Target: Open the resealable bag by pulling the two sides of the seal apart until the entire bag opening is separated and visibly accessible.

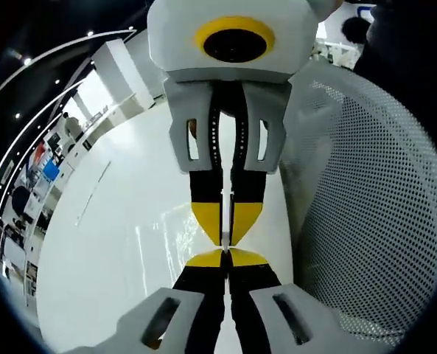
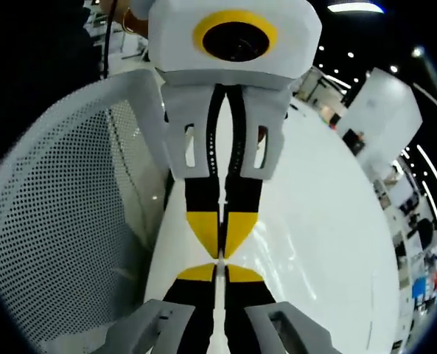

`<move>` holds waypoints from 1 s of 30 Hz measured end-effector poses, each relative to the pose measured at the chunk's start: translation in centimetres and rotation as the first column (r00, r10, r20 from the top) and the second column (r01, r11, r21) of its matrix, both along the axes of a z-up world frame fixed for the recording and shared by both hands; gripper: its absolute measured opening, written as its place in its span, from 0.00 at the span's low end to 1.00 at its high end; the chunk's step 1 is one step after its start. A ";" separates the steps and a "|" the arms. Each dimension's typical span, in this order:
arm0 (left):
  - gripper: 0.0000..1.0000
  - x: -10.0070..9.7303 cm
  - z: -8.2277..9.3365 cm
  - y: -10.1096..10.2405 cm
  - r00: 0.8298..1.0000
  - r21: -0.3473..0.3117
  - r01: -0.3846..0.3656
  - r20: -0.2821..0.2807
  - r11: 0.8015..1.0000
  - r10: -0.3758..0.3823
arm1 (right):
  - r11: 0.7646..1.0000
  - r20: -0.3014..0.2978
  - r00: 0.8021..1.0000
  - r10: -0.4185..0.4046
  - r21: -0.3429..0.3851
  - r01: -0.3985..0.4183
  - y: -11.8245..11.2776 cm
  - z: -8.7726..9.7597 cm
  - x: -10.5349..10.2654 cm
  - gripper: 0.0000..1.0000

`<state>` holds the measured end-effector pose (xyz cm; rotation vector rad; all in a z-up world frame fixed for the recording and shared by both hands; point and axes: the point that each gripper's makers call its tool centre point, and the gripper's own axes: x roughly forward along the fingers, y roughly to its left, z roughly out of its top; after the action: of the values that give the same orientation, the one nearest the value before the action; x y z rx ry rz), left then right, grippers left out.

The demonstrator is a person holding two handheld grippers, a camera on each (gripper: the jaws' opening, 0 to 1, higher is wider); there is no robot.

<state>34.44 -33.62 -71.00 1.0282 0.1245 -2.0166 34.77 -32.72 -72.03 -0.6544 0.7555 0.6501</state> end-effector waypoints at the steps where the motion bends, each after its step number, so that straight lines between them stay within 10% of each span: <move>1: 0.00 0.0 0.0 0.0 1.000 0.002 0.001 -0.005 1.000 -0.001 | 1.000 -0.003 1.000 -0.003 0.003 0.003 -0.1 0.0 -0.1 0.00; 30: 0.00 1.5 0.5 0.4 0.992 -0.002 -0.098 -0.080 0.995 0.098 | 0.991 -0.036 0.991 -0.129 -0.037 0.128 -4.1 -1.2 -2.5 0.00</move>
<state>35.97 -33.22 -70.46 0.9204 0.2072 -1.9677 32.22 -36.85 -73.24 -0.6206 0.8385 0.5339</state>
